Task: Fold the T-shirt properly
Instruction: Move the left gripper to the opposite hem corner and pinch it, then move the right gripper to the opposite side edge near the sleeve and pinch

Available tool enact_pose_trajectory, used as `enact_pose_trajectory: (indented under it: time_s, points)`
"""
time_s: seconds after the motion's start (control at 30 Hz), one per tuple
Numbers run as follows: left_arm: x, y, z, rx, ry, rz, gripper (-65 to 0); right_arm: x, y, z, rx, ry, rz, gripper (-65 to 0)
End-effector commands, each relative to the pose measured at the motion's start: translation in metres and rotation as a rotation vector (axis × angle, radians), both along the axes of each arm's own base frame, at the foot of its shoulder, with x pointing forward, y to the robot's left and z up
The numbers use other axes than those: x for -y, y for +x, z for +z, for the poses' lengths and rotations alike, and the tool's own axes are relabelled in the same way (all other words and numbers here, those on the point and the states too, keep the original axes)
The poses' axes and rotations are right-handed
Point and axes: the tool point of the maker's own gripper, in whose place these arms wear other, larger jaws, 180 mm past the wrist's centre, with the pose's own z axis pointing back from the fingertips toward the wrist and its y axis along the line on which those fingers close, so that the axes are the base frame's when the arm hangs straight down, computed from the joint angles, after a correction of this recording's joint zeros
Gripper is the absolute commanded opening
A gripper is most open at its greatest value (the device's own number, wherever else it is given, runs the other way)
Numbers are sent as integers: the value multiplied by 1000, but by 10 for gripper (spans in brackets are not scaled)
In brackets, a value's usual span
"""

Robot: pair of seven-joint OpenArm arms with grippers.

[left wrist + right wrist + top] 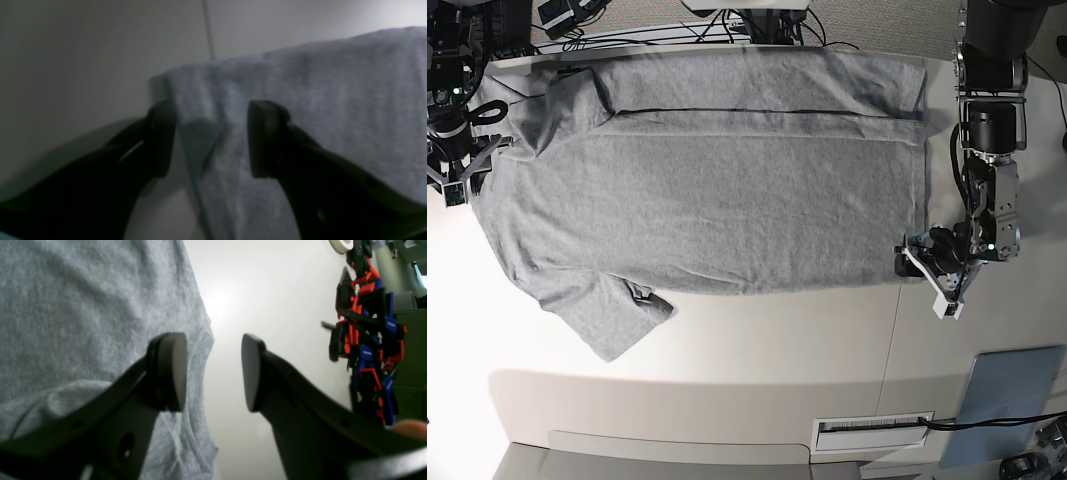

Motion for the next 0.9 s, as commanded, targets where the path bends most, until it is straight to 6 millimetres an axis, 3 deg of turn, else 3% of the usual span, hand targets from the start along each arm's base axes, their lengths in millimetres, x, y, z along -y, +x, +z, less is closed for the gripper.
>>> enact_pose_trajectory:
  time_s: [0.0,0.1,0.23,0.33,0.47,0.6,0.77,0.87]
  points:
    - [-6,15,20,60,7,3,-338,3,10,18,50,-37,23,-388]
    - [-8,16,20,59,8,14,-337,2,11,18,49,-35,31,-388]
    - [-14,16,19,52,14,63,-337,-24,19,9,-3,67,142,-388]
    - [-13,20,23,73,14,56,-337,-29,28,9,-24,88,135,-388]
    - [-3,26,33,112,1,-22,-337,-40,38,7,-42,96,151,-388]
    - [11,31,44,148,-43,-92,-338,-65,37,-15,-111,89,217,-388]
    - [14,28,38,133,-54,-68,-337,-79,36,-27,-110,92,207,-388]
    - [0,28,29,105,-33,52,-337,-81,36,-28,-110,99,202,-388]
